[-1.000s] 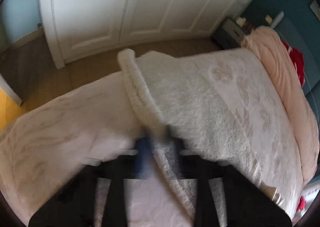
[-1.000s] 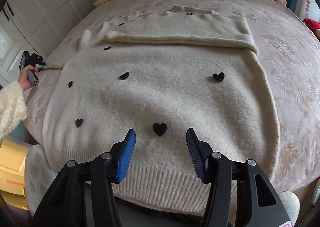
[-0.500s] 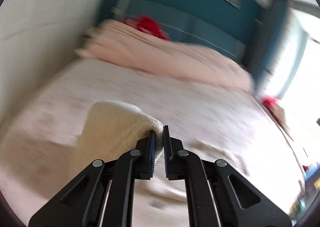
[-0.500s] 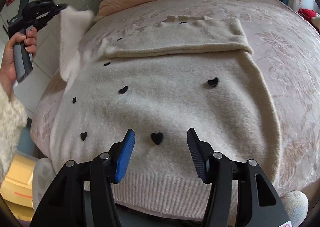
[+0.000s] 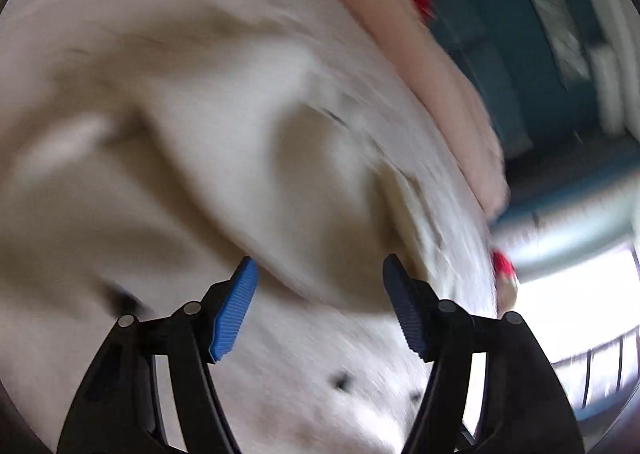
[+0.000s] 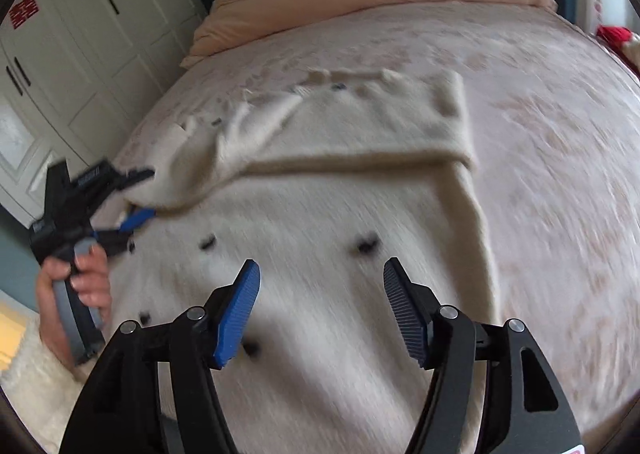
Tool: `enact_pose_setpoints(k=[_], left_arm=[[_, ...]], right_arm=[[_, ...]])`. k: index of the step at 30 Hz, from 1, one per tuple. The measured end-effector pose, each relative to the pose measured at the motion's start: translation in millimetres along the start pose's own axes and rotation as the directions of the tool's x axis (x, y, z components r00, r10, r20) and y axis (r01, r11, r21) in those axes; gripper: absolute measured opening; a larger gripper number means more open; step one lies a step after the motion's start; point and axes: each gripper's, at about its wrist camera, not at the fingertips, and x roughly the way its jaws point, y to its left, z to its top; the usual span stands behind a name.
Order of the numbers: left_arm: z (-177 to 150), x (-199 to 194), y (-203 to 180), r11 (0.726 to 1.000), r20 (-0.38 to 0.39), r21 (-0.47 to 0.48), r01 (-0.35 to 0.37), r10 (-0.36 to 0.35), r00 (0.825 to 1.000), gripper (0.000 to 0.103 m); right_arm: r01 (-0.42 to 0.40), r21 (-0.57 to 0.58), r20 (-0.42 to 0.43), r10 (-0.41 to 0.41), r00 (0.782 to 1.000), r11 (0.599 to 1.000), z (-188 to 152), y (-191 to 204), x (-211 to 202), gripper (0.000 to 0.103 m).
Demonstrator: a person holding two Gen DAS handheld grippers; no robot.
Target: Fold small clothes
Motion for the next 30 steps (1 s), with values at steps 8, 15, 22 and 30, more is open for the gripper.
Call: enact_pose_setpoints(k=[8,15,22,30], left_arm=[[57.8,0.9,37.8,0.986,0.066,-0.136,-0.099,0.109,0.992,0.063],[61.1,-4.4,40.8,0.995,0.069,-0.057,-0.085,0.089,0.994,0.030],[59.8,-4.6,53.1,0.991,0.061,-0.063,-0.118,0.122,0.991,0.028],[54.2,-9.1,49.5,0.993,0.100,-0.099,-0.065,0.075,0.992,0.054]], right_arm=[[0.100,-0.244,0.010,-0.101,0.995,0.965,105.3,106.1,101.8,0.071],[0.126,-0.230,-0.064,-0.144,0.988,0.965,125.5,107.0,170.9,0.014],[-0.070,0.185,0.096,0.053,0.994,0.980,117.6,-4.4,92.2,0.016],[-0.190,0.450,0.057,0.184,0.981,0.872,83.4,-82.0,123.4,0.057]])
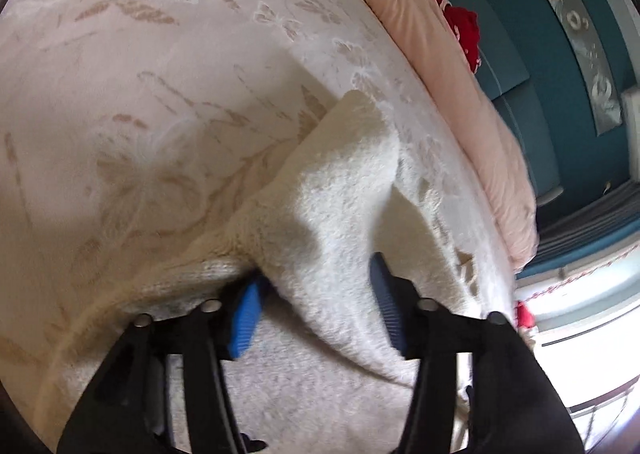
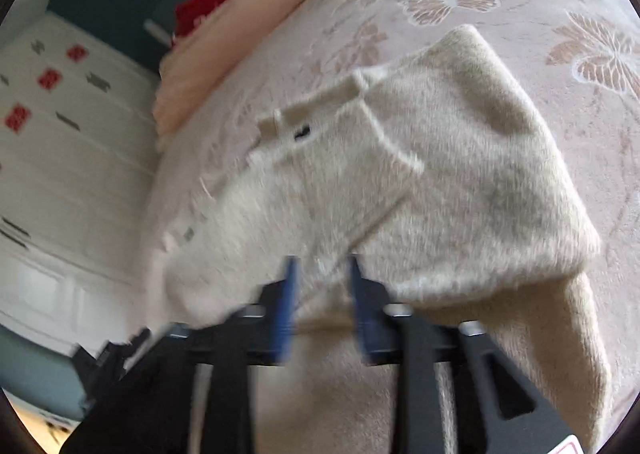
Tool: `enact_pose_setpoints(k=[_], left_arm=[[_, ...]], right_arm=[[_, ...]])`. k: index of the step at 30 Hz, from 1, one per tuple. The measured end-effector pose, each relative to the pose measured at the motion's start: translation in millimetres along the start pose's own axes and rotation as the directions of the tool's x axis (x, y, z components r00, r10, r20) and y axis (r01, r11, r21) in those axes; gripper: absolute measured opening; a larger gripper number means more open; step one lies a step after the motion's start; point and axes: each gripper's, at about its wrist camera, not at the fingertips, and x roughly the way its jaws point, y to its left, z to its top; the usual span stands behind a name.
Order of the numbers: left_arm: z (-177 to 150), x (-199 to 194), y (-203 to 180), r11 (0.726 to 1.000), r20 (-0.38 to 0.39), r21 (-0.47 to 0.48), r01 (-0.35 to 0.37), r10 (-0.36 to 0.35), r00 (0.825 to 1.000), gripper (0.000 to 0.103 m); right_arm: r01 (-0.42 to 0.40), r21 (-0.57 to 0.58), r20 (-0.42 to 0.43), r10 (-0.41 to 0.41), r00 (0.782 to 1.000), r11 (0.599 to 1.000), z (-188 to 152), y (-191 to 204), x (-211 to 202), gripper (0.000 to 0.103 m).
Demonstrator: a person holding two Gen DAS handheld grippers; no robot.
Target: Fold small clothes
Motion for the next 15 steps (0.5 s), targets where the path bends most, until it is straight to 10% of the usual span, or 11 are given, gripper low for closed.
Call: enact_pose_setpoints(k=[4,6,7,10,13,15], left_arm=[[8.8,8.3,-0.2,0.996,0.013,-0.088,0.012,-0.011,1.000,0.050],[10.6,12.1,-3.6,0.996,0.026,-0.088,0.017,-0.014,1.000,0.026],[12.6,14.1,-6.5,0.997,0.024,-0.080,0.008,-0.006,1.000,0.009],[20.5,-3.1,-13.6,0.994,0.091,-0.086,0.075,-0.067,0.994,0.006],[25.5,-34.7,-31.8,0.992,0.210,0.025,0.120,-0.123,0.970,0.007],[22.5,-30.0,-29.6,0.994,0.195,0.052,0.099,-0.108,0.975,0.007]], right_arm=[[-0.015,0.054,0.020,0.014,1.000,0.998,18.1,-10.7,7.9,0.055],[-0.027,0.086,0.002,0.027,1.000,0.996,27.9,-14.8,18.8,0.009],[-0.020,0.099,-0.021,0.022,1.000,0.995,33.7,-10.8,25.7,0.009],[-0.099,-0.009,0.054,0.099,0.994,0.995,50.5,37.2,-4.3,0.008],[-0.262,-0.254,0.228,0.321,0.919,0.931,51.9,99.7,-91.2,0.008],[-0.159,-0.301,0.277,0.246,0.929,0.940,45.9,89.3,-99.3,0.007]])
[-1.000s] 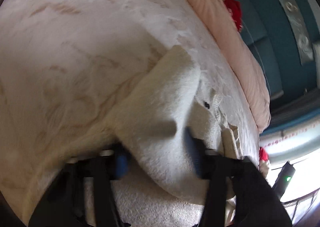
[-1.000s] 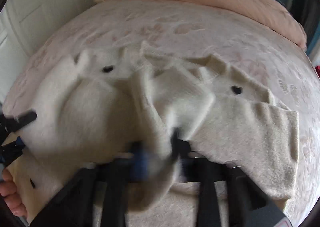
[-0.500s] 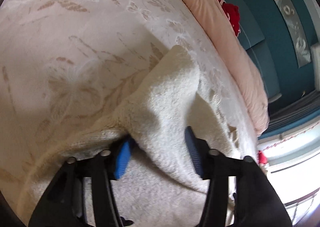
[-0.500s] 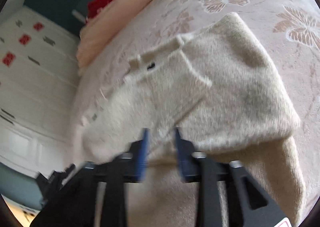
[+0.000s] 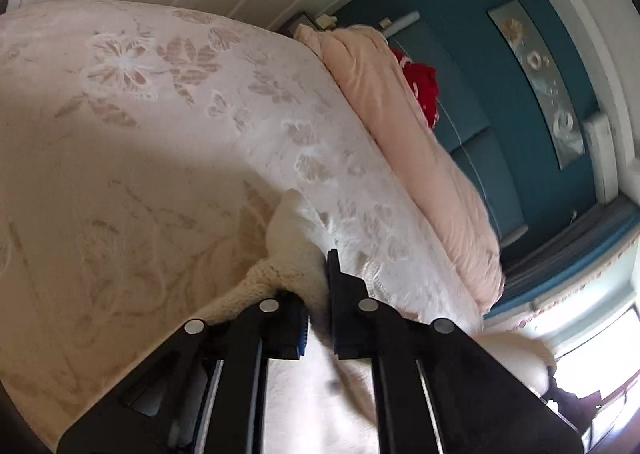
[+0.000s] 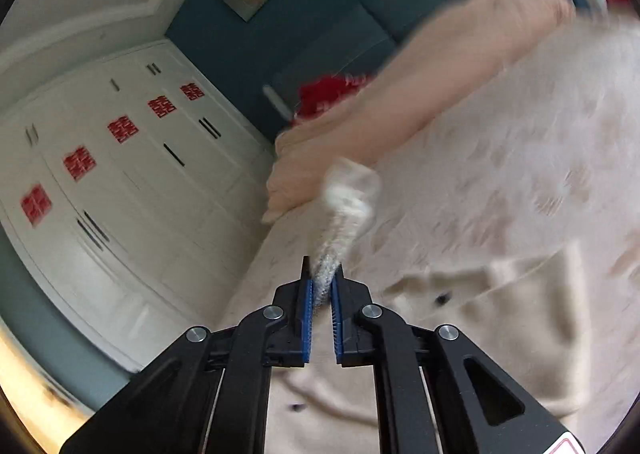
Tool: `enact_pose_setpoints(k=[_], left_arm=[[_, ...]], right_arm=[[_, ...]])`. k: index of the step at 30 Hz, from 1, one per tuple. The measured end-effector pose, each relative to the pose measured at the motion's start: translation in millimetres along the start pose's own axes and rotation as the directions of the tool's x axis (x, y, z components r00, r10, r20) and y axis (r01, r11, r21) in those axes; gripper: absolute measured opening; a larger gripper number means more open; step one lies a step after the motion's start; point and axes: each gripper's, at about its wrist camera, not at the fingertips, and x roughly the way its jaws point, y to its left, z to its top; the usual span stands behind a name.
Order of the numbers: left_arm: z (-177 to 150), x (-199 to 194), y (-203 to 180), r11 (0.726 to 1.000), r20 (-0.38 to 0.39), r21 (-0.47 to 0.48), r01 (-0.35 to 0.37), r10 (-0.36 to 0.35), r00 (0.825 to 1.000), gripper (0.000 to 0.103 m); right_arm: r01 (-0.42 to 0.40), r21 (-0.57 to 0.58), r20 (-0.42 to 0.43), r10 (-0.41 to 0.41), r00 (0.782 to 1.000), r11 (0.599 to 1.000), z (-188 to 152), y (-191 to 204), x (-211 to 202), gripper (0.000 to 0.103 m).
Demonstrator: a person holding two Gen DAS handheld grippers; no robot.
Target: Fold small clothes
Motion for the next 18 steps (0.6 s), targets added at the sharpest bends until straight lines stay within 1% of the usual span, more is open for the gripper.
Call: enact_pose_setpoints(k=[1,2,3,4,5,6,7,9,10,11,12,13,14,15,16,18], left_arm=[[-6.8,12.0,7.3,0.999,-0.034,0.012,-0.045,0.046,0.998,0.007],[-14.6,24.9,14.8,0.996,-0.073,0.022,-0.092,0.093,0.993,0.007],[-21.2,33.5,20.9,0.992,-0.103,0.024,-0.125,0.127,0.987,0.007],[-29.5,43.2,29.3,0.988,-0.145,0.009,-0.154,0.154,0.977,0.007],[-33.8,44.6,33.7,0.989,-0.147,-0.008,-0.146,0.144,0.979,0.007],[-35.0,41.6,32.2,0.989,-0.129,0.005,-0.145,0.145,0.981,0.007],[-34.3,40.0,29.8,0.989,-0.128,0.015,-0.147,0.148,0.981,0.007],[-31.9,39.6,28.3,0.989,-0.138,0.007,-0.145,0.145,0.980,0.007],[-30.7,41.5,28.9,0.989,-0.148,0.002,-0.151,0.149,0.978,0.007],[-30.3,43.7,29.8,0.988,-0.156,0.001,-0.156,0.154,0.976,0.008],[-30.7,45.2,30.0,0.987,-0.159,0.002,-0.158,0.157,0.975,0.008],[-30.7,46.0,27.6,0.987,-0.158,0.008,-0.162,0.161,0.974,0.009],[-32.0,46.8,24.7,0.986,-0.155,0.021,-0.167,0.168,0.973,0.009],[-33.6,46.9,21.4,0.985,-0.152,0.033,-0.171,0.174,0.973,0.010],[-35.3,48.1,21.4,0.983,-0.148,0.054,-0.175,0.181,0.972,0.010],[-35.8,48.1,21.7,0.981,-0.145,0.083,-0.175,0.186,0.972,0.010]], right_arm=[[0.075,-0.001,-0.044,-0.075,0.996,0.997,-7.6,-15.5,8.1,0.006],[0.178,0.042,-0.140,-0.171,0.975,0.983,-23.2,-49.1,26.8,0.006],[0.252,0.100,-0.229,-0.225,0.947,0.962,-39.6,-80.7,42.1,0.006],[0.328,0.123,-0.317,-0.276,0.907,0.936,-58.4,-107.3,55.1,0.006],[0.337,0.119,-0.330,-0.283,0.901,0.934,-64.5,-111.7,56.6,0.006],[0.328,0.114,-0.323,-0.278,0.905,0.938,-66.4,-109.7,54.7,0.006],[0.303,0.112,-0.296,-0.259,0.919,0.947,-62.1,-100.6,48.9,0.006],[0.265,0.113,-0.251,-0.231,0.940,0.958,-53.5,-87.8,36.3,0.006],[0.262,0.107,-0.234,-0.232,0.944,0.959,-50.5,-85.6,31.4,0.006],[0.272,0.110,-0.244,-0.239,0.940,0.956,-51.1,-90.7,32.3,0.006],[0.299,0.119,-0.271,-0.258,0.927,0.947,-58.0,-99.2,36.8,0.006],[0.334,0.138,-0.309,-0.280,0.909,0.932,-63.0,-111.6,45.8,0.006],[0.354,0.197,-0.364,-0.268,0.892,0.914,-73.9,-129.6,52.9,0.006],[0.341,0.224,-0.360,-0.248,0.900,0.913,-78.6,-131.3,51.7,0.006],[0.330,0.228,-0.342,-0.243,0.908,0.916,-79.9,-129.3,47.7,0.006],[0.311,0.210,-0.317,-0.236,0.918,0.927,-78.8,-117.5,40.2,0.007]])
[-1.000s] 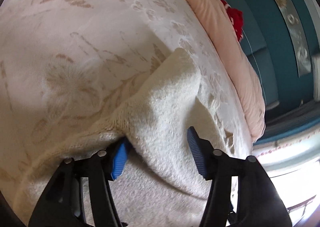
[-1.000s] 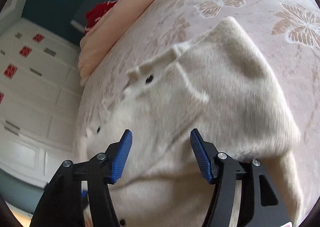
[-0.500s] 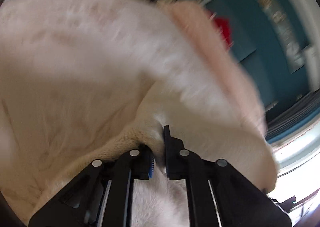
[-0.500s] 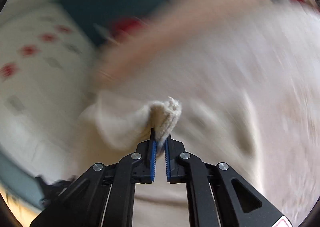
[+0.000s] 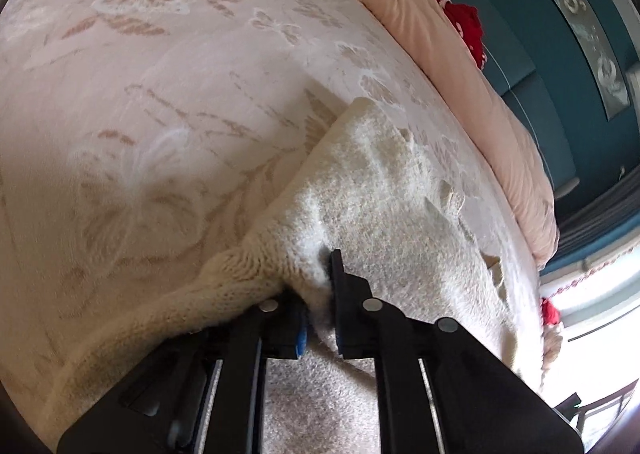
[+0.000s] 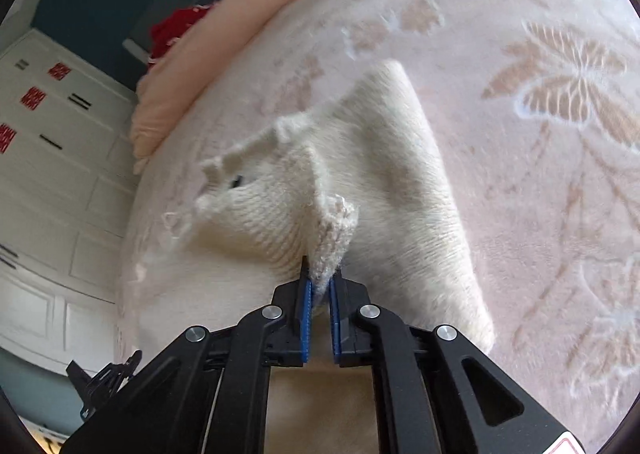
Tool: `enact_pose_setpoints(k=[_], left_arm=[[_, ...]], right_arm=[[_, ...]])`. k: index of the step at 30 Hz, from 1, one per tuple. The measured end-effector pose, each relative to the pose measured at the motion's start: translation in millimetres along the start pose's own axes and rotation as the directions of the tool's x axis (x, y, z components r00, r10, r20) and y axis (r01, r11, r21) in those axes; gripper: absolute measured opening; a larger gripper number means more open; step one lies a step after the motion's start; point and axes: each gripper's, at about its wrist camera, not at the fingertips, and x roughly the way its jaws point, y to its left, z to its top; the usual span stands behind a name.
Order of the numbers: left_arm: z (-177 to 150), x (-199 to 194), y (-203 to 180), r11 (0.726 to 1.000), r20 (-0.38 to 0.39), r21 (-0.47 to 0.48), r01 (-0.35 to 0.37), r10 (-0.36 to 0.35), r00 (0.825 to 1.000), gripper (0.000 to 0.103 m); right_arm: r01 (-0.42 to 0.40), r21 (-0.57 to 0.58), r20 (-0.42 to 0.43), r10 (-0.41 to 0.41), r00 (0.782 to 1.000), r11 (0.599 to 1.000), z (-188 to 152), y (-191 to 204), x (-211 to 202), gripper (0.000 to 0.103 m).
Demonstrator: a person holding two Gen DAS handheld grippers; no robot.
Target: Fold small clothes
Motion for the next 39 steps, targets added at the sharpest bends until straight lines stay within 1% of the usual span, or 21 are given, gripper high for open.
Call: enact_pose_setpoints(k=[2,3,6,8,12,14,17,19,22,23,25,26,27,29,31,32,34,35,36,38,39], left_arm=[[-0.3,-0.5,-1.7,0.999,0.001,0.032,-0.005,0.005,1.000,0.012],[-0.9,-0.9,-2.3,0.999,0.001,0.044,-0.008,0.008,1.000,0.012],[-2.0,-0.6,-2.6,0.998,0.001,0.056,-0.015,0.015,1.000,0.012],[-1.4,-1.2,-2.0,0.999,-0.001,0.046,-0.012,0.012,1.000,0.012],[-1.6,-1.6,-0.7,0.998,-0.011,0.061,-0.014,0.014,1.000,0.013],[-2.6,-0.2,-2.9,0.995,-0.011,0.100,-0.023,0.024,1.000,0.013],[-2.9,-6.9,-5.8,0.991,-0.034,0.135,-0.016,0.021,0.999,0.016],[-2.5,-21.4,-6.9,0.992,-0.050,0.128,-0.010,0.017,0.999,0.023],[-3.5,-52.2,-14.4,0.987,-0.021,0.157,-0.023,0.027,0.999,0.029],[-2.2,-61.1,-18.7,0.986,0.008,0.166,-0.028,0.027,1.000,0.037],[5.2,-69.0,-34.4,0.979,0.057,0.200,-0.026,0.015,0.998,0.039],[10.6,-65.7,-44.2,0.974,0.063,0.225,-0.017,0.003,0.998,0.041],[15.8,-59.4,-53.4,0.969,0.066,0.248,-0.017,0.001,0.998,0.041],[26.7,-33.1,-73.6,0.953,0.060,0.300,-0.047,0.030,0.998,0.044],[33.7,-5.4,-79.4,0.948,0.035,0.311,-0.065,0.057,0.998,0.044],[36.9,9.2,-78.9,0.946,0.019,0.313,-0.083,0.081,0.997,0.044],[42.5,37.0,-70.3,0.938,0.005,0.309,-0.154,0.161,0.987,0.044],[43.8,44.4,-65.5,0.933,0.010,0.309,-0.187,0.194,0.981,0.034],[45.4,48.9,-61.5,0.924,0.029,0.312,-0.220,0.222,0.975,0.026],[48.3,50.6,-57.0,0.904,0.080,0.341,-0.257,0.245,0.966,0.026],[48.7,51.7,-54.5,0.901,0.088,0.342,-0.268,0.253,0.964,0.026]], right_arm=[[-0.016,-0.014,0.003,0.017,1.000,1.000,-2.3,6.8,-4.8,0.009],[-0.018,-0.021,0.002,0.019,1.000,1.000,-1.4,10.0,-5.9,0.014],[-0.009,-0.039,-0.004,0.009,1.000,0.999,3.1,19.1,3.3,0.015],[0.009,-0.031,0.003,-0.009,1.000,0.999,4.2,16.8,5.6,0.008],[0.034,-0.023,0.072,-0.032,0.997,0.999,1.2,9.8,-18.8,0.007],[0.106,-0.035,0.027,-0.105,0.994,0.994,-2.7,-2.8,-8.1,0.006],[0.052,-0.008,0.012,-0.052,0.999,0.999,-5.5,-15.3,-14.3,0.007],[0.082,-0.016,0.053,-0.081,0.995,0.997,-4.6,-13.4,-28.6,0.016],[0.132,-0.062,0.140,-0.122,0.983,0.989,-0.5,-4.0,-55.5,0.018],[0.123,-0.091,0.160,-0.108,0.981,0.988,3.1,2.9,-60.8,0.018],[0.123,-0.147,0.152,-0.101,0.983,0.982,12.2,17.9,-57.3,0.019],[0.124,-0.187,0.123,-0.102,0.987,0.975,20.3,28.0,-43.8,0.024],[0.123,-0.205,0.106,-0.103,0.989,0.971,26.1,32.9,-34.4,0.033],[0.167,-0.255,0.075,-0.153,0.985,0.952,38.3,45.7,-5.4,0.049],[0.197,-0.269,0.035,-0.195,0.980,0.943,46.8,45.6,23.9,0.051],[0.198,-0.264,0.014,-0.201,0.979,0.944,48.2,43.3,34.7,0.051],[0.194,-0.255,-0.016,-0.205,0.979,0.947,47.8,36.8,49.7,0.027],[0.173,-0.266,0.000,-0.179,0.984,0.948,48.5,41.4,46.0,0.009],[0.148,-0.265,0.020,-0.148,0.989,0.953,49.5,46.6,37.9,0.009],[0.107,-0.259,0.110,-0.080,0.991,0.960,52.2,51.8,10.2,0.005],[0.119,-0.264,0.146,-0.082,0.986,0.957,52.2,48.4,4.5,0.005]])
